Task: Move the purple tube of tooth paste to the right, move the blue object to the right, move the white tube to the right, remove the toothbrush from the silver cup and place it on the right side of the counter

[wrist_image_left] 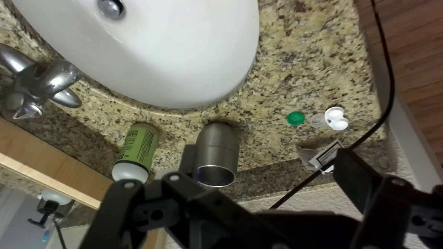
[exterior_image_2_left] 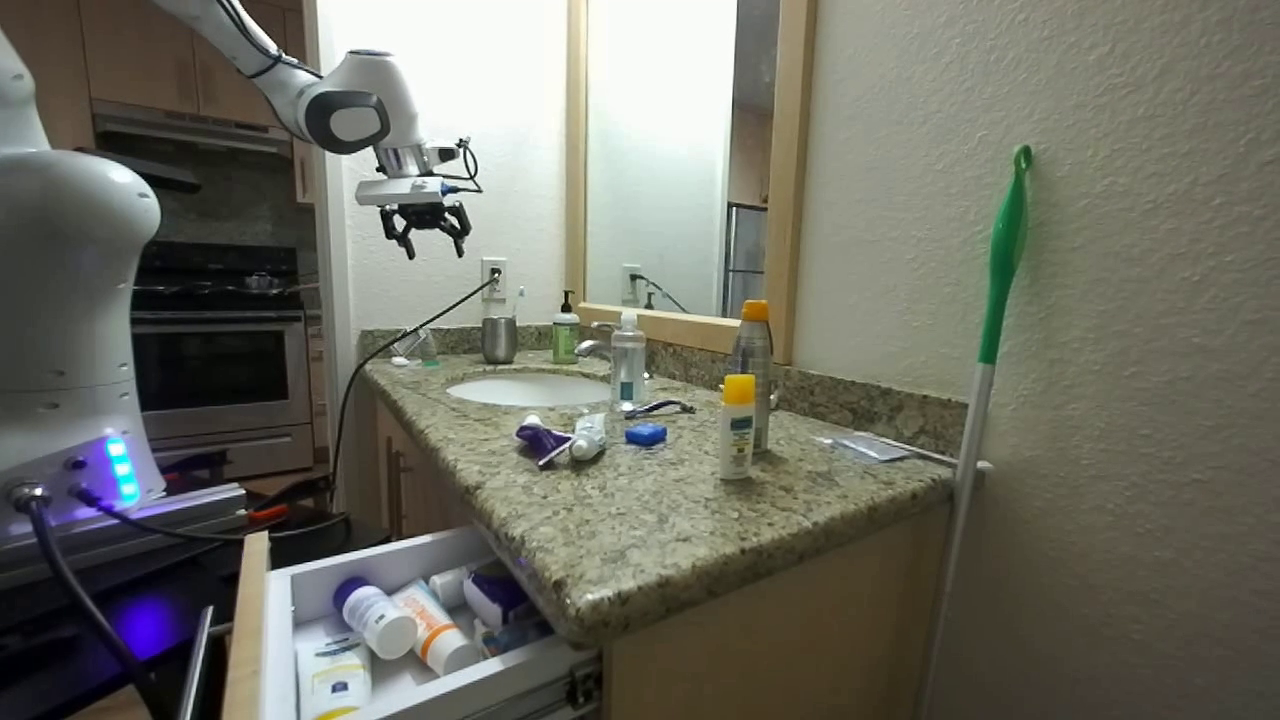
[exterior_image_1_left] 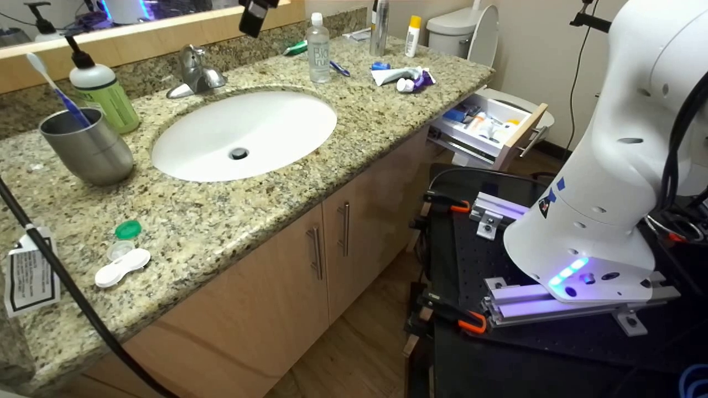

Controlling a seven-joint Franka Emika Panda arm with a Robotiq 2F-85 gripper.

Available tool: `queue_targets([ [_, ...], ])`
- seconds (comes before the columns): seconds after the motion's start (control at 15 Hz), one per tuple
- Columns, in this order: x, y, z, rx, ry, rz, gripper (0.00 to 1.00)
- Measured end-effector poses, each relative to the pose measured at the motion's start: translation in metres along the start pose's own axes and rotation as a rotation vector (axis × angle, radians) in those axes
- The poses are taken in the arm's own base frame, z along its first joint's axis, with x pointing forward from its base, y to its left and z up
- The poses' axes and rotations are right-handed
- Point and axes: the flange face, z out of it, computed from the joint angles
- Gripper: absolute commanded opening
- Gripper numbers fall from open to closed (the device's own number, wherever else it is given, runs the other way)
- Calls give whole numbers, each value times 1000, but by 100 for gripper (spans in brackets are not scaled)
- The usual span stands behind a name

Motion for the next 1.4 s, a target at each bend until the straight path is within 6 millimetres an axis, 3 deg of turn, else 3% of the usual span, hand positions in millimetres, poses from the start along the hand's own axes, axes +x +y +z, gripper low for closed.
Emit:
queue_targets([
  [0.4,69,-47,98,-125,113,163,100],
  [0.73,97,-16,177,-149,97,368,100],
  [0.87,101,-14,186,-150,95,372,100],
  [1.13,105,-4,185,-205,210,424,100],
  [1.4,110,20,216,-269,292,475,100],
])
